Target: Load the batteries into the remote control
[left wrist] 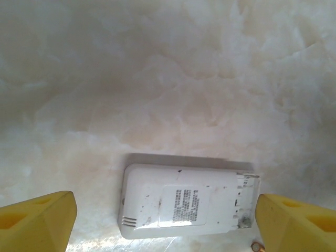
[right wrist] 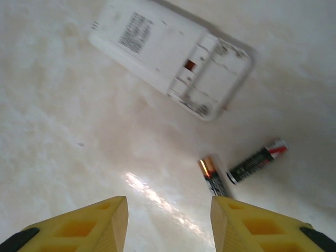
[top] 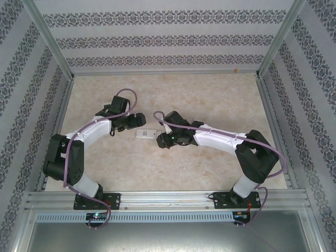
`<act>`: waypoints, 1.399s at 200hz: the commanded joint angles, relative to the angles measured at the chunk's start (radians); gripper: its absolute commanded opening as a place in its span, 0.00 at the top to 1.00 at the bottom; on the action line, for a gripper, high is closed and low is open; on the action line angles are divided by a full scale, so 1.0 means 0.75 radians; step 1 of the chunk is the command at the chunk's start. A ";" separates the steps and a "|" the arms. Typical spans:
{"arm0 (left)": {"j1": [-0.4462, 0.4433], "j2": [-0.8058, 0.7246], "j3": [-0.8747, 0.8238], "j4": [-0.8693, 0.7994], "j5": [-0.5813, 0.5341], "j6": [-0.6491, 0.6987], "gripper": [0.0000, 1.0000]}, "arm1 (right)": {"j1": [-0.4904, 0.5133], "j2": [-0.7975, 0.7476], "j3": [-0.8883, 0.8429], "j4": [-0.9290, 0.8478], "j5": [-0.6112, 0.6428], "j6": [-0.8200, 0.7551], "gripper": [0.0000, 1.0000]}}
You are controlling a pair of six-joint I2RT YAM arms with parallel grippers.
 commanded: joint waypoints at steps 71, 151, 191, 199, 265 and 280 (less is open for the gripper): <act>0.007 0.095 0.053 -0.103 0.063 0.069 0.11 | 0.005 0.187 0.017 -0.030 0.100 -0.075 0.59; 0.008 0.127 0.063 -0.095 0.065 0.062 0.11 | 0.032 0.243 0.039 -0.041 0.056 -0.093 0.84; 0.008 0.160 0.047 0.001 0.255 0.001 0.13 | 0.019 0.075 0.020 0.028 -0.103 0.079 0.88; 0.009 0.165 0.049 0.018 0.269 -0.009 0.14 | 0.011 0.044 0.019 0.055 -0.084 0.159 0.88; 0.012 0.236 0.071 0.035 0.284 -0.017 0.16 | -0.013 0.223 0.198 0.108 0.083 0.630 0.95; 0.012 0.234 0.067 0.044 0.290 -0.023 0.16 | -0.016 0.254 0.227 0.107 0.103 0.630 0.95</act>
